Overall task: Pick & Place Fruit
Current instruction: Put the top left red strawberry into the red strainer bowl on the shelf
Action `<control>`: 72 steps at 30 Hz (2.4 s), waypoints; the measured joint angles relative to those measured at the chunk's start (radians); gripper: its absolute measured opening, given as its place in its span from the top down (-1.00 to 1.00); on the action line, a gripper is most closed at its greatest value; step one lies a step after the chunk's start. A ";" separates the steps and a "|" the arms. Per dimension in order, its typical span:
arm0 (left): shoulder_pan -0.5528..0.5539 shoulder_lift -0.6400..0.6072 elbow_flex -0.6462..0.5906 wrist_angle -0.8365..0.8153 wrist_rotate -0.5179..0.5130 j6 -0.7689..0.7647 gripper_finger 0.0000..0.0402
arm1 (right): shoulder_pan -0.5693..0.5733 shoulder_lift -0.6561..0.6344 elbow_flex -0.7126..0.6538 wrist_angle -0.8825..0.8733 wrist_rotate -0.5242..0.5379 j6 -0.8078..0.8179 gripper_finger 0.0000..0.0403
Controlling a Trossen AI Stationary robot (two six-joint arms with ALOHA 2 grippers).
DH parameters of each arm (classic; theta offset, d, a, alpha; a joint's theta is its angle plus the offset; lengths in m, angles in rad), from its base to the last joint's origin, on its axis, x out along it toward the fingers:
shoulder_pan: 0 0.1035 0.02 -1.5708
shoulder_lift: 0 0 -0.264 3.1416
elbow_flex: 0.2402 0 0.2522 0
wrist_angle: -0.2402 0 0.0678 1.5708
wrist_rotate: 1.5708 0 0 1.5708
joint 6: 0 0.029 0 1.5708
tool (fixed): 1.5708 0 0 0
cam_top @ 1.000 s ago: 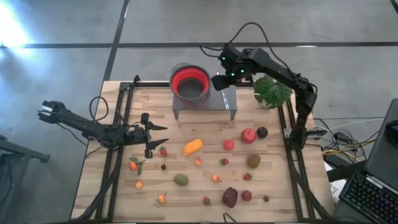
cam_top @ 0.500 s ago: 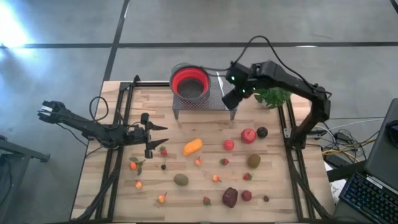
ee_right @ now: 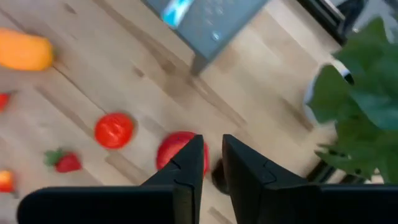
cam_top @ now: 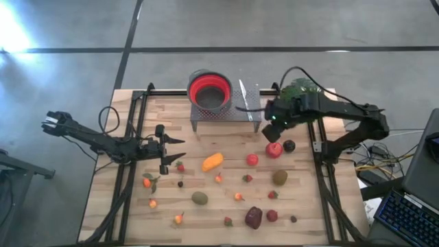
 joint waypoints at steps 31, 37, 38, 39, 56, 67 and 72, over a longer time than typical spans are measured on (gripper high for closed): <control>-0.001 0.179 0.495 -1.153 -0.051 -0.376 -0.09 | 0.118 -0.450 -0.796 0.707 0.320 -0.100 0.96; -0.001 0.336 0.563 -1.239 0.035 -0.345 -0.09 | 0.118 -0.459 -0.844 0.785 0.319 -0.138 0.96; -0.001 0.361 0.577 -1.266 0.045 -0.345 -0.09 | 0.118 -0.459 -0.844 0.786 0.319 -0.140 0.96; -0.001 0.384 0.592 -1.291 0.056 -0.346 -0.09 | 0.118 -0.459 -0.844 0.786 0.319 -0.140 0.96; -0.001 0.666 0.668 -1.428 0.144 -0.303 -0.09 | 0.118 -0.459 -0.840 0.794 0.319 -0.140 0.96; -0.001 0.795 0.672 -1.428 0.186 -0.261 -0.09 | 0.118 -0.457 -0.840 0.794 0.319 -0.140 0.96; -0.001 0.830 0.672 -1.404 0.188 -0.243 -0.09 | 0.118 -0.457 -0.840 0.795 0.318 -0.140 0.96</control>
